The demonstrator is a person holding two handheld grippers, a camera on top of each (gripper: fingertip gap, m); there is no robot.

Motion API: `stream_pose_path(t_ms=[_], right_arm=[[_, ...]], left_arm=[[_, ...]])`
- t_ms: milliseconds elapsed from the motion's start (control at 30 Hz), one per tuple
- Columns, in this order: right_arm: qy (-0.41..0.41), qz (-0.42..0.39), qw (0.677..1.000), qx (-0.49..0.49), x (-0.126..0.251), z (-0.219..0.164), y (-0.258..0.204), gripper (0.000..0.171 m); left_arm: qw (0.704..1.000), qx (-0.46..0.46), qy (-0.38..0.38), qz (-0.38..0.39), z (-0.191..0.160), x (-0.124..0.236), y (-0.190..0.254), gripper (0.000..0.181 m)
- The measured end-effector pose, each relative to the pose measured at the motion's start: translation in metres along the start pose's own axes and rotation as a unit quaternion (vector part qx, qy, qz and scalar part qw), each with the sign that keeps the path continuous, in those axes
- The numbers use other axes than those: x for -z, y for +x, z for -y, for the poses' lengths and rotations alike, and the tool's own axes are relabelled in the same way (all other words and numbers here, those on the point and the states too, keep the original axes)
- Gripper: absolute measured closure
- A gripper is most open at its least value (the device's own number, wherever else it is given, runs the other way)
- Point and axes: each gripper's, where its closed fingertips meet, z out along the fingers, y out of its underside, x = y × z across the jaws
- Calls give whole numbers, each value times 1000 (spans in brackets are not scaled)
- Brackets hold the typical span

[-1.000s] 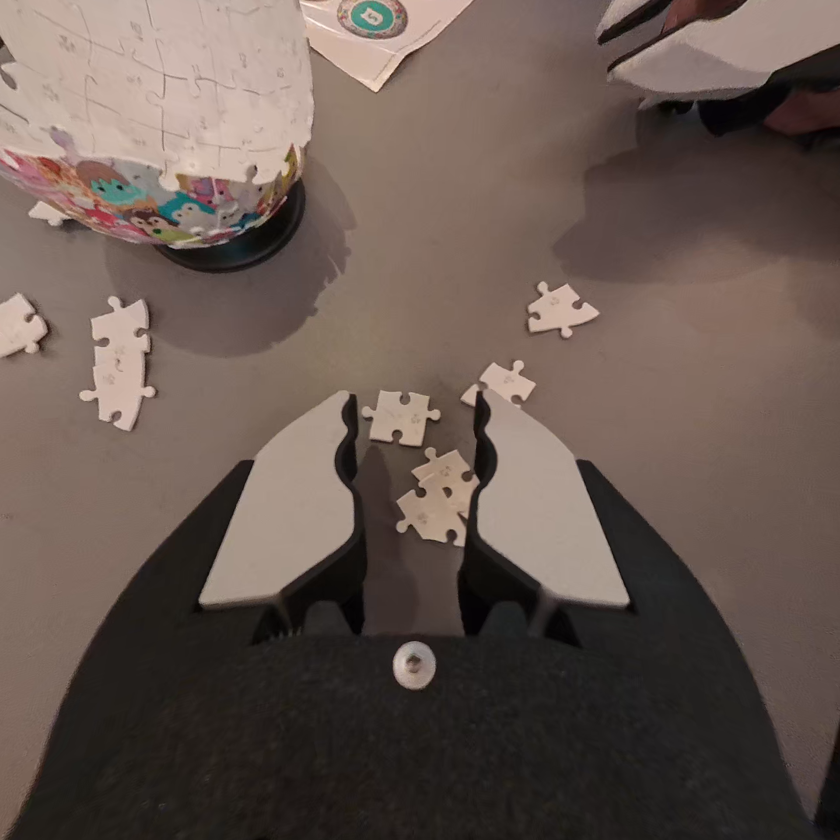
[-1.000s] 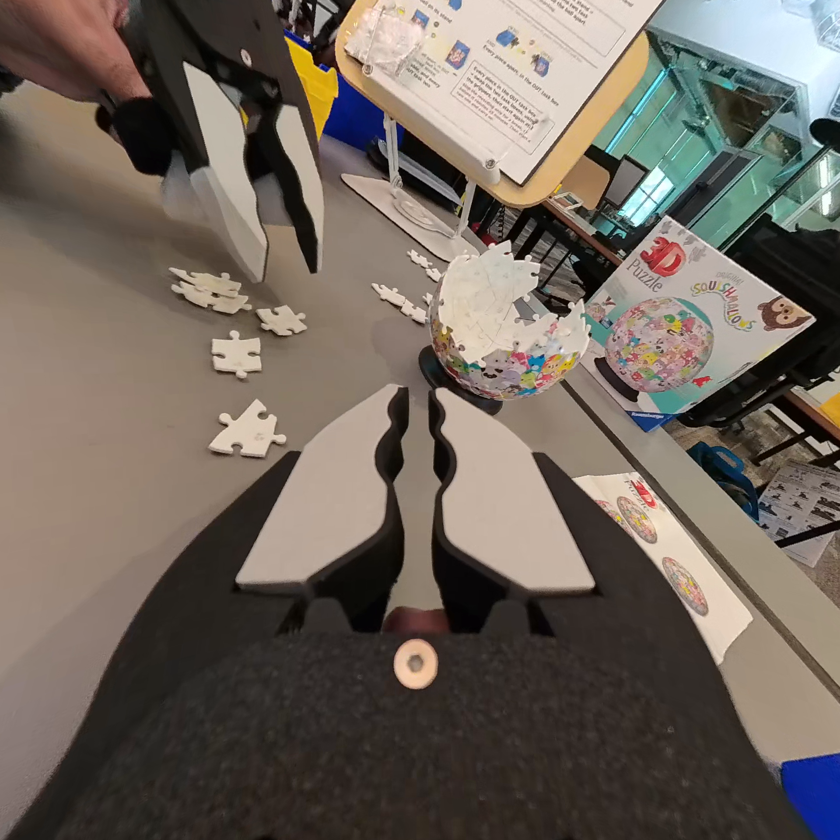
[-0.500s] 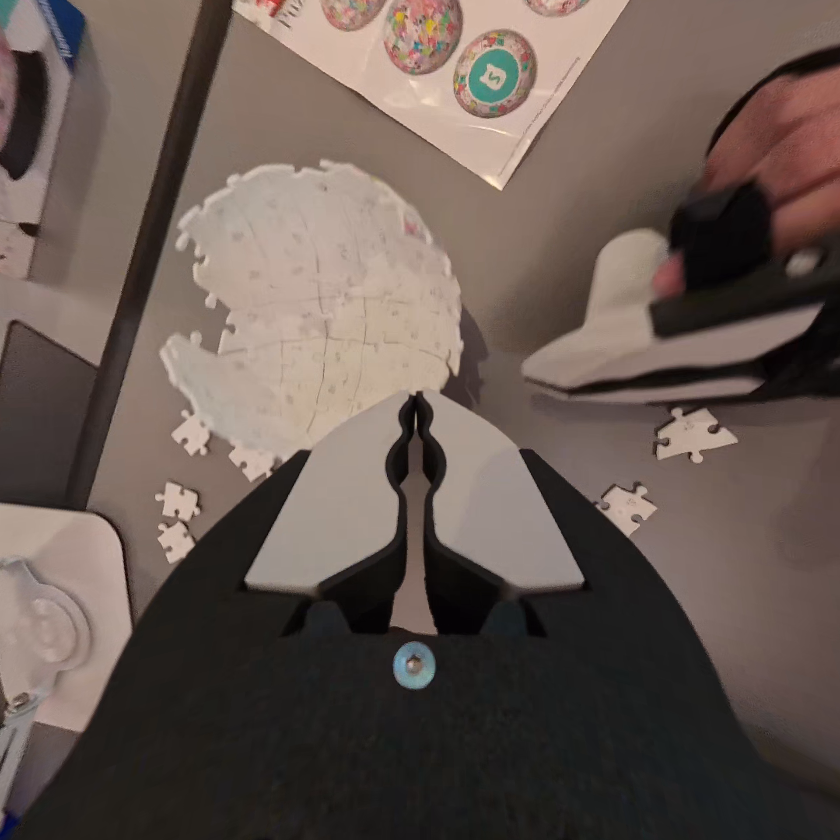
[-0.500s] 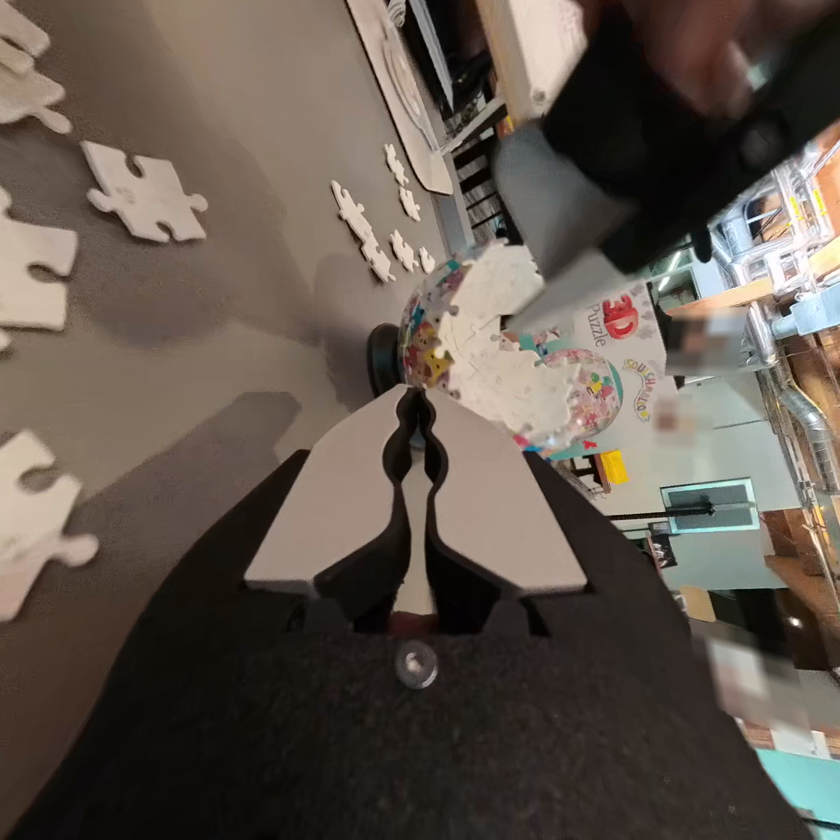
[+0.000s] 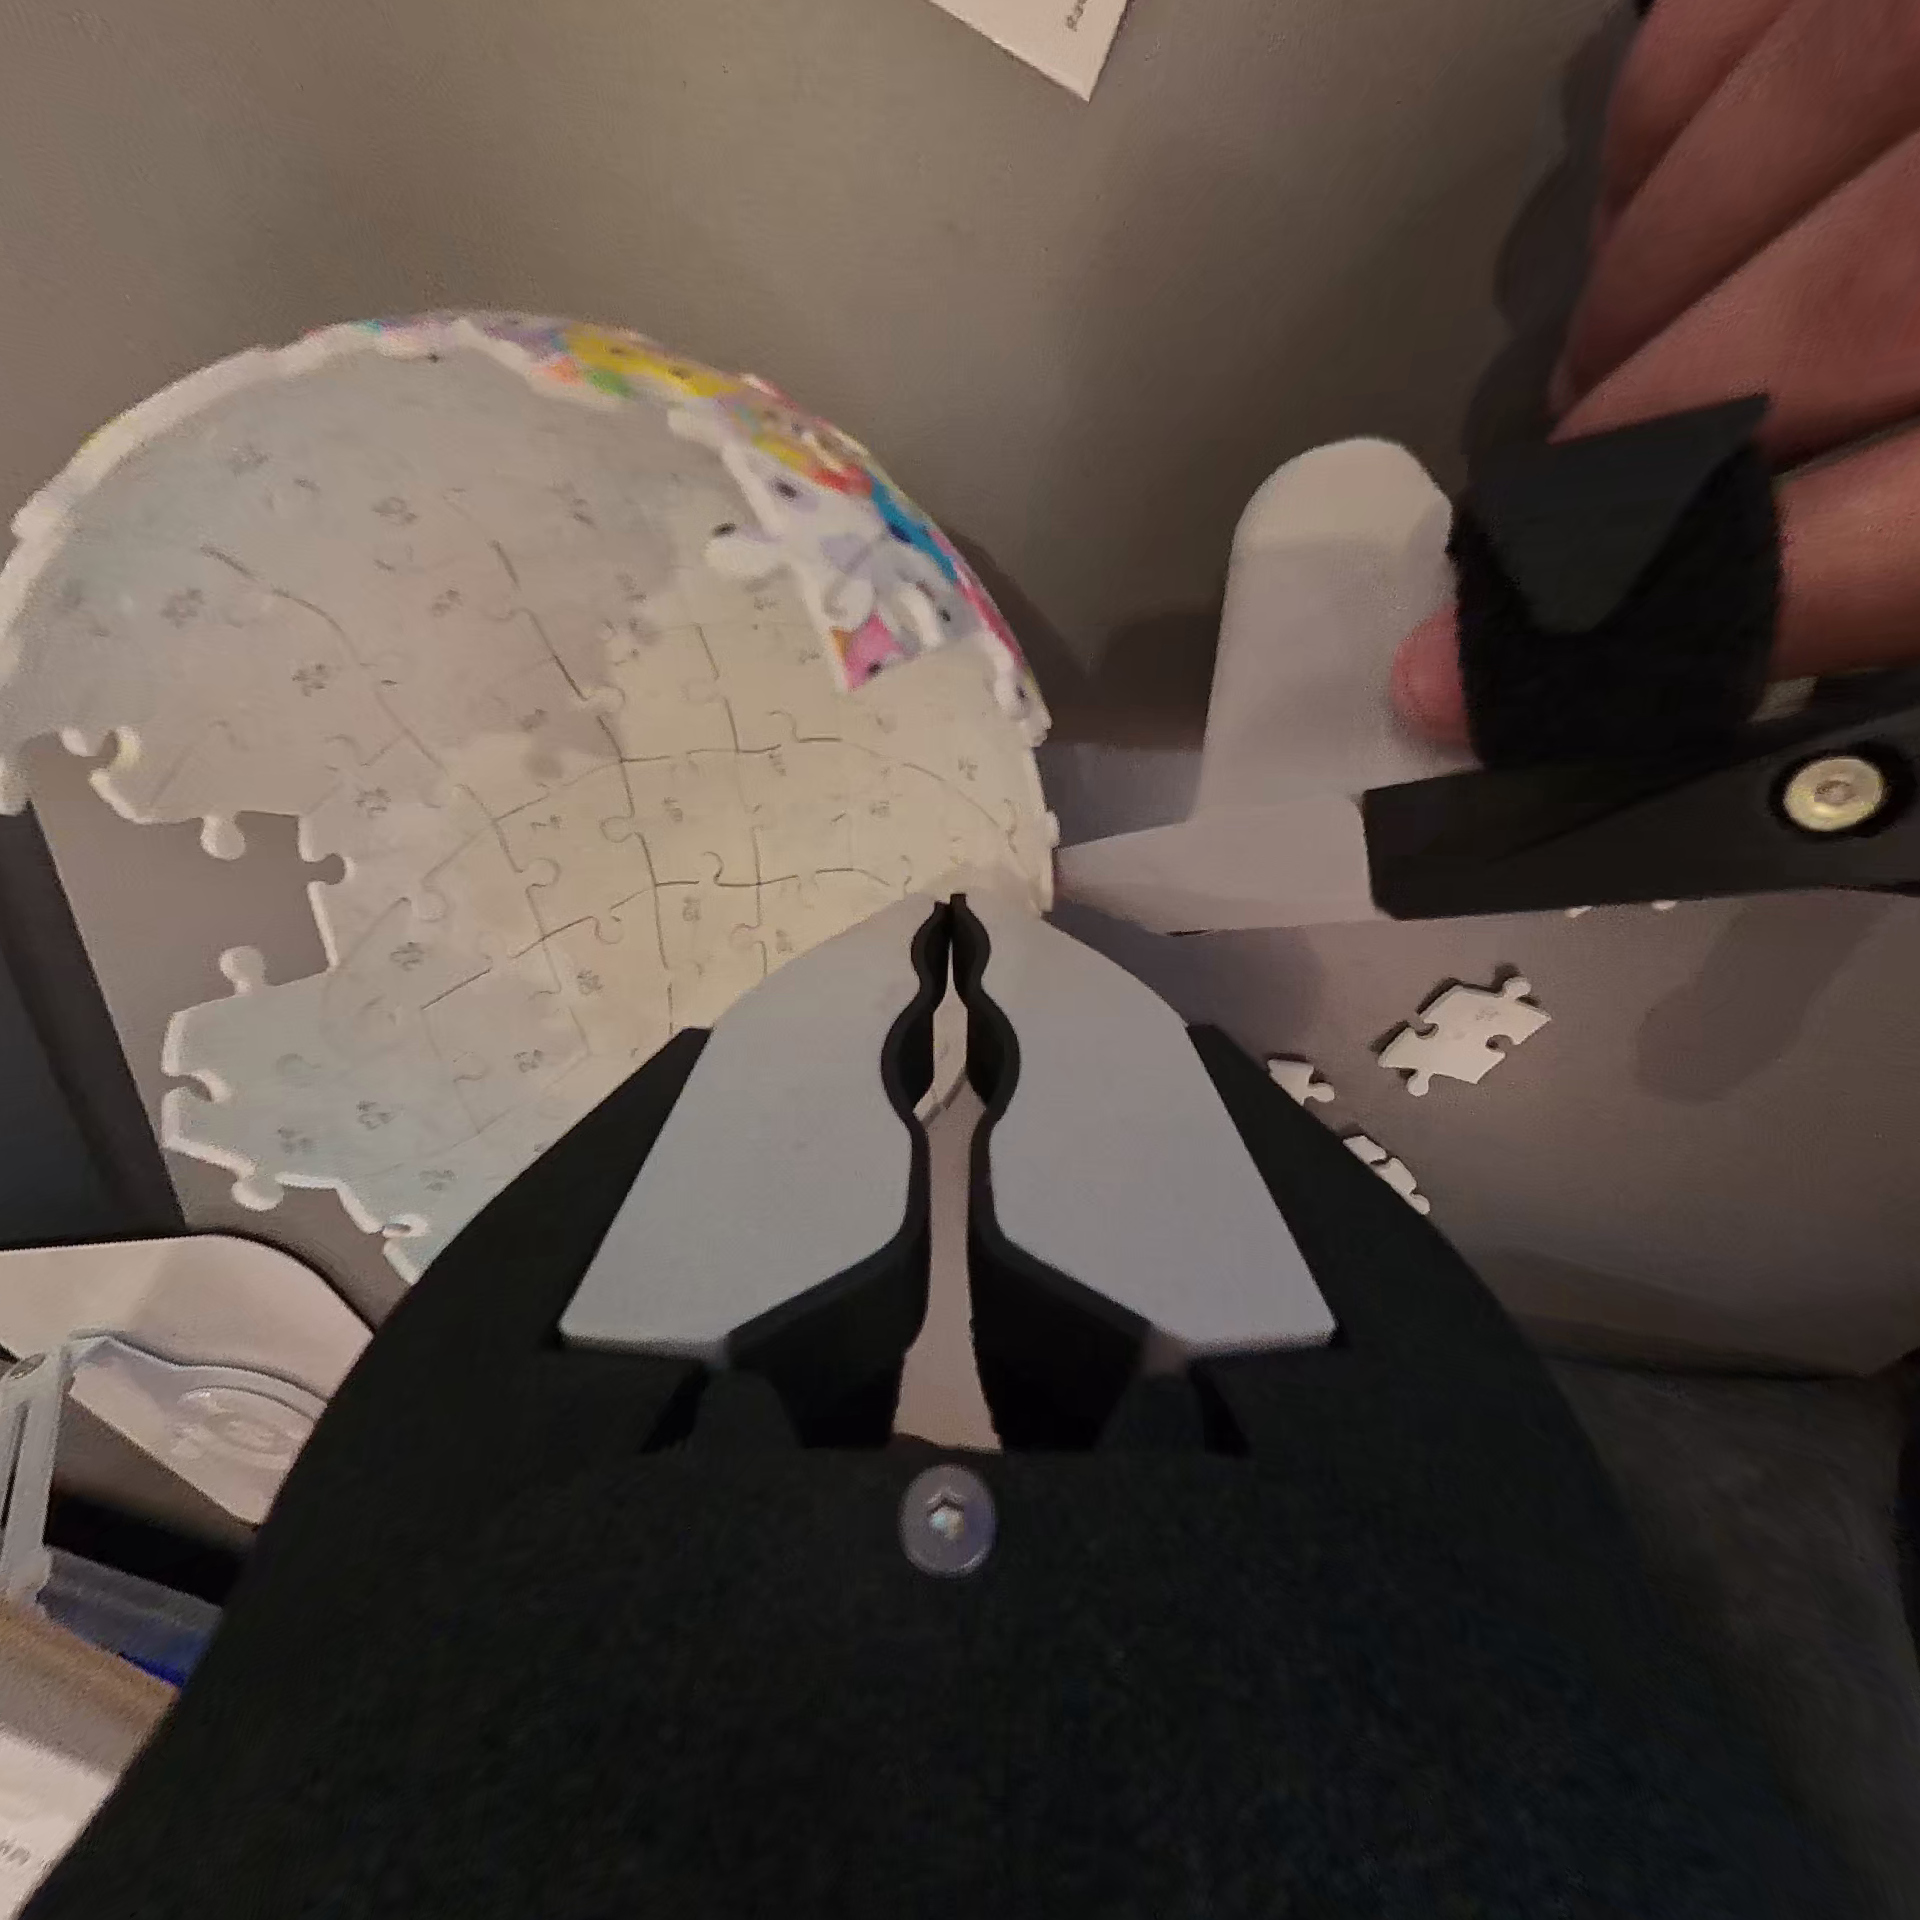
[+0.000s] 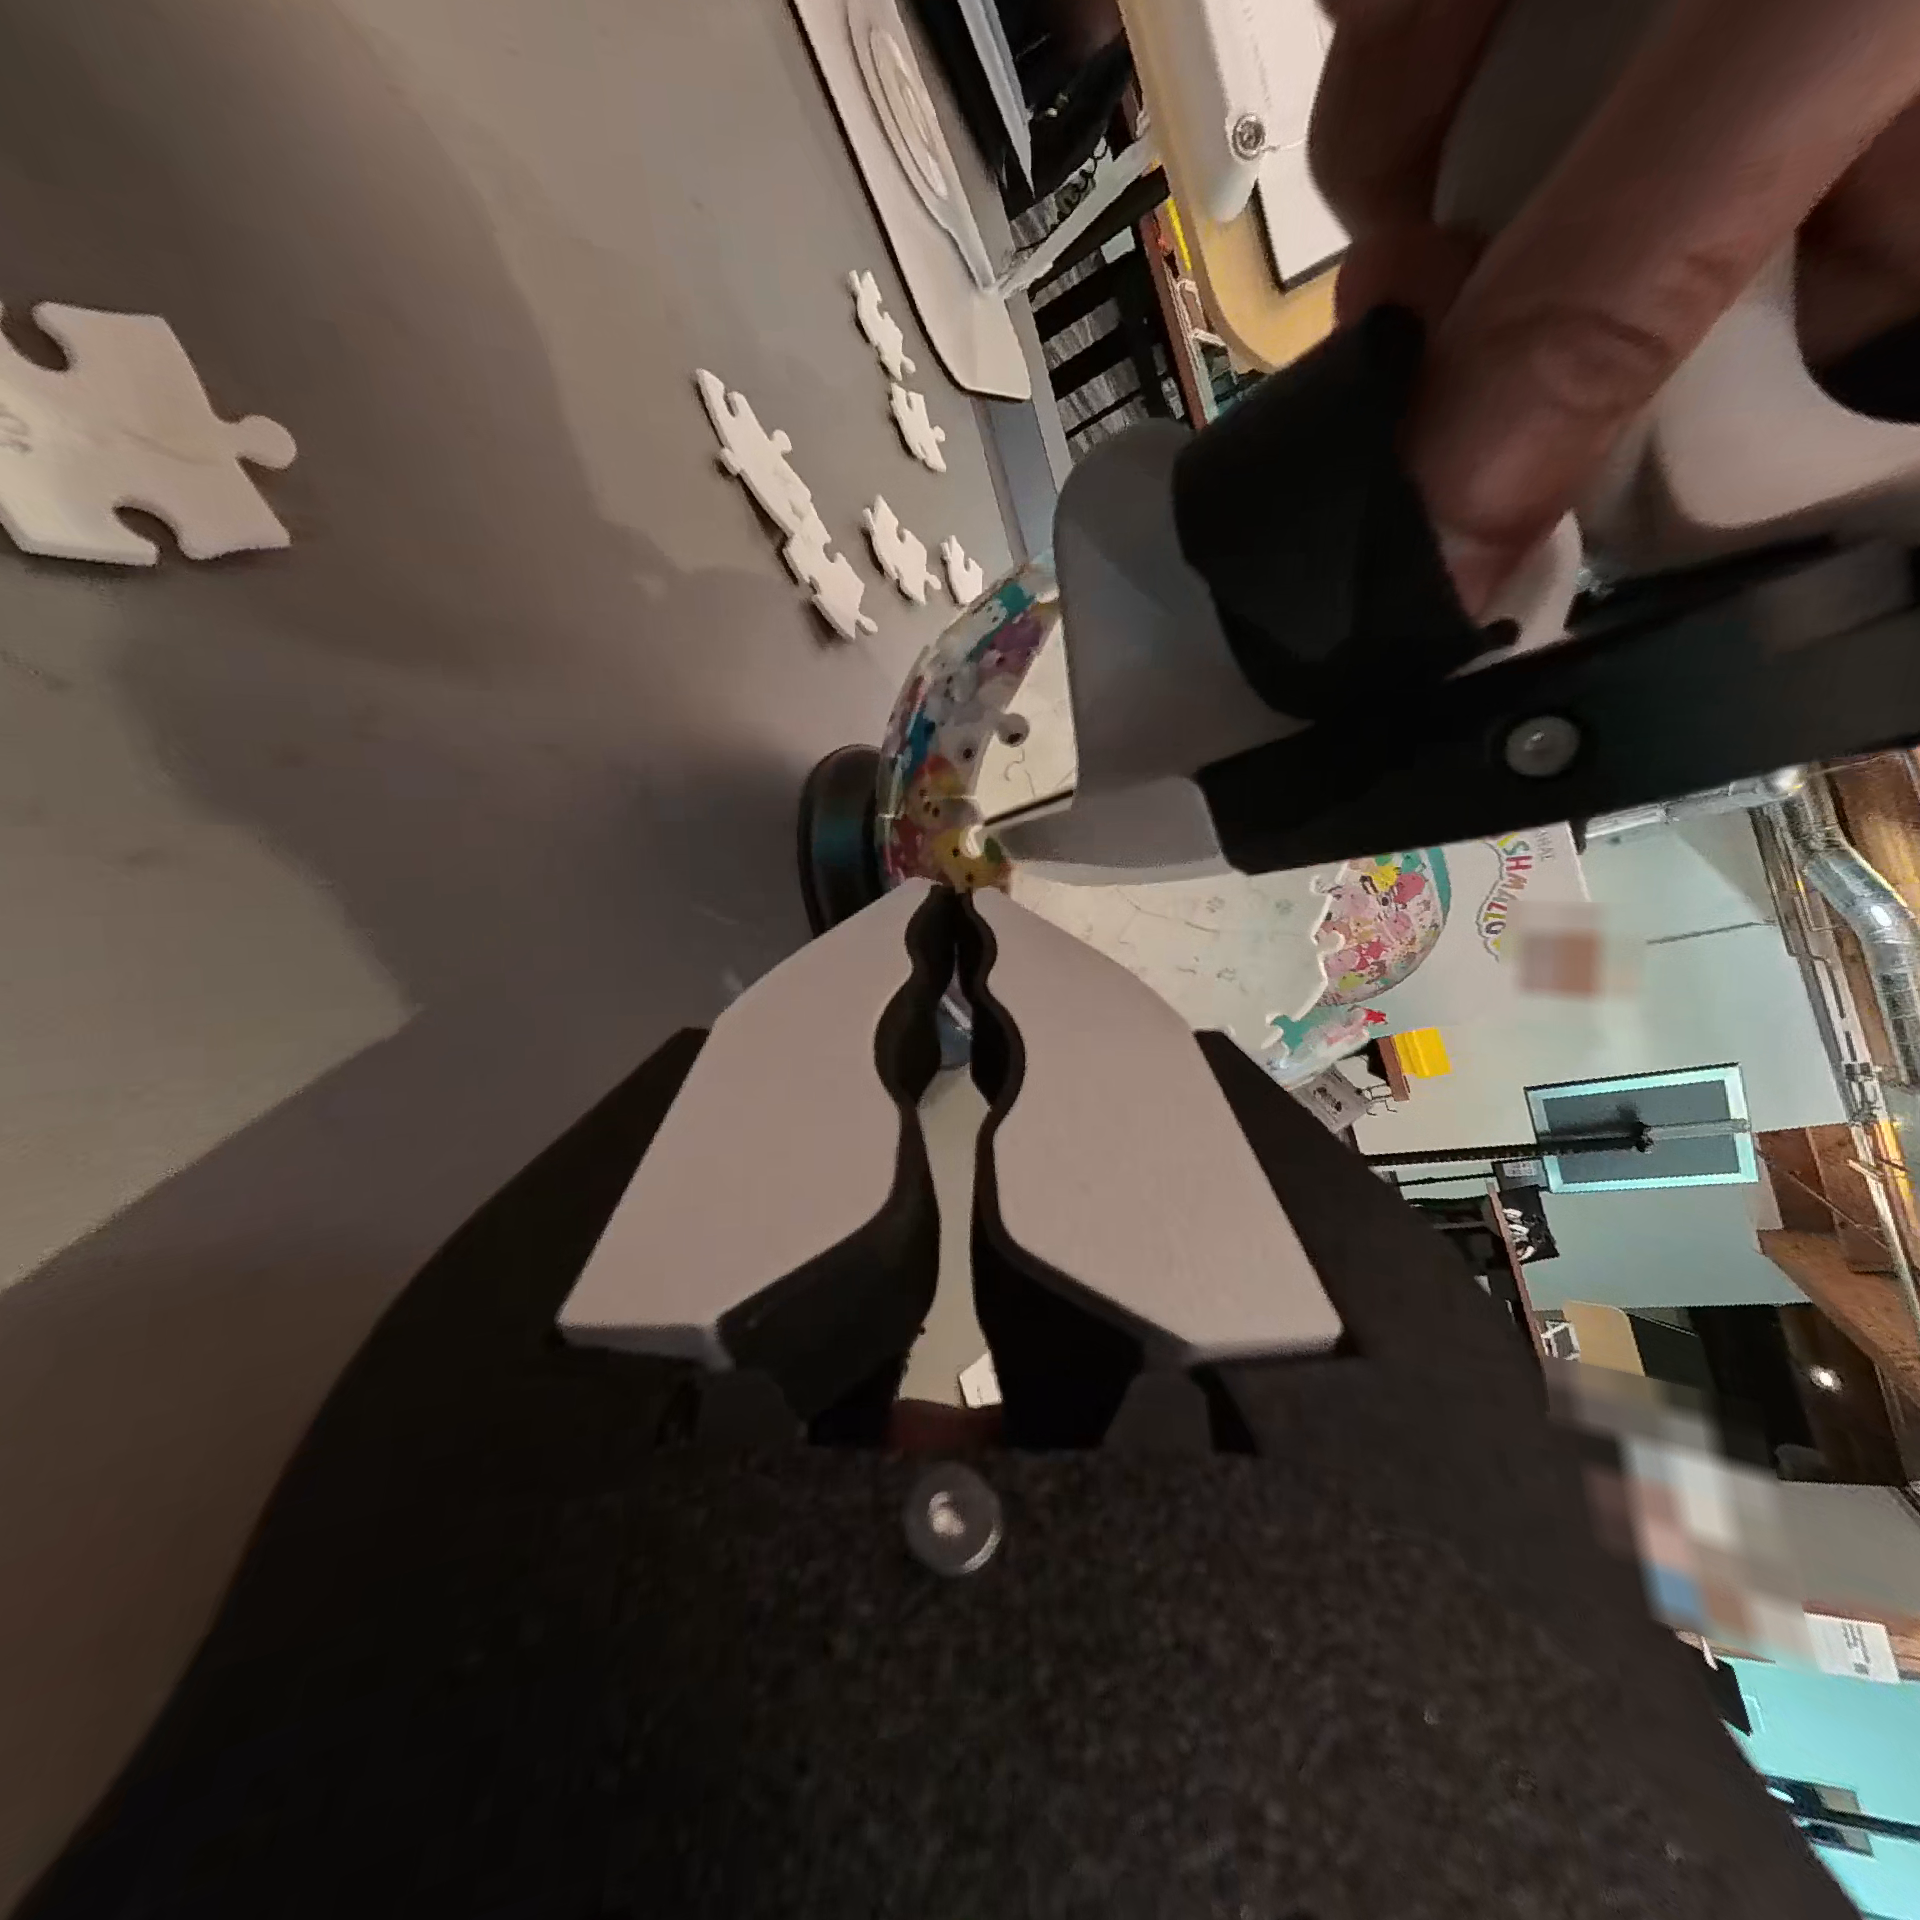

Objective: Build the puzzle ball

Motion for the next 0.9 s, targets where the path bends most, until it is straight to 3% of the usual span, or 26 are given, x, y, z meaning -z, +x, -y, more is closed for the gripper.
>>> stream_pose_path(t_ms=[667, 767, 900], right_arm=[[9, 9, 1000, -7, 3, 1, -3, 171], [21, 9, 1000, -15, 10, 3, -2, 171], [66, 5, 994, -90, 41, 7, 10, 171]], left_arm=[[1000, 15, 5, 6, -1, 7, -6, 181], [998, 37, 46, 27, -5, 26, -10, 181], [980, 72, 180, 44, -24, 61, 7, 178]])
